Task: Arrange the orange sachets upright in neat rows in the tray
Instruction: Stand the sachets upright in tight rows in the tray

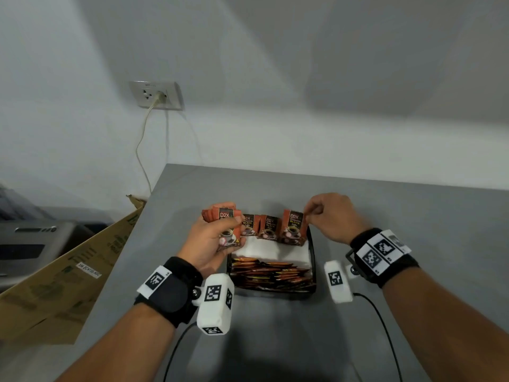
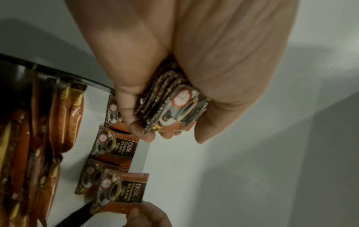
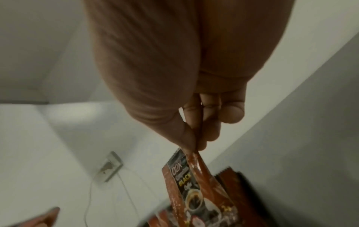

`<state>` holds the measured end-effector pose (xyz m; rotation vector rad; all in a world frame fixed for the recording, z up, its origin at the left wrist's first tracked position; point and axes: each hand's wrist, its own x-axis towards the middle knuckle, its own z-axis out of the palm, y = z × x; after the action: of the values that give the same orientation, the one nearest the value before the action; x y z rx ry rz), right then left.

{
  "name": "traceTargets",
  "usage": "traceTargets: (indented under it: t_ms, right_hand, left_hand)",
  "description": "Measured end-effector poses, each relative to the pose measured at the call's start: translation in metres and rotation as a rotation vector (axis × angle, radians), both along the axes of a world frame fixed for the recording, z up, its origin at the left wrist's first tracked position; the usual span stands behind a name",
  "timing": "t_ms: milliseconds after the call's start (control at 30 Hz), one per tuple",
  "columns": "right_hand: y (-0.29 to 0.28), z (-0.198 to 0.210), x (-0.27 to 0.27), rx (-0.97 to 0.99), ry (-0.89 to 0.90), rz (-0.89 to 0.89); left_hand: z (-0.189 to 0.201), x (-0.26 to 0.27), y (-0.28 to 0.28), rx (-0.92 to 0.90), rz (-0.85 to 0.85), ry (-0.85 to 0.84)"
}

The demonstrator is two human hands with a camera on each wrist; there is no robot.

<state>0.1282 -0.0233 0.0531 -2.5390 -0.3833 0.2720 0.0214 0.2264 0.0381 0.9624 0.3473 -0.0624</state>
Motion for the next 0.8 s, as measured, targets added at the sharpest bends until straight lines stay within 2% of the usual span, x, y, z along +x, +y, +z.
traceTargets:
  t_ms: [133,300,800]
  right_hand:
    - [-0.006,-0.031,-0.002,-0.052,0.010,-0.011]
    - [-0.001,-0.046,-0.003,-0.063,0.000,-0.020]
    - [0.003,-0.051,-0.006,-0.081,-0.022,-0.063]
  left_hand:
    - [-0.008,-0.005,0.002,0.031,-0.001,0.030]
    - [-0.012,-0.008,0.001,0.052,-0.015,0.056]
    - [-0.011,-0.009,0.001,0.013,-0.027,0.097]
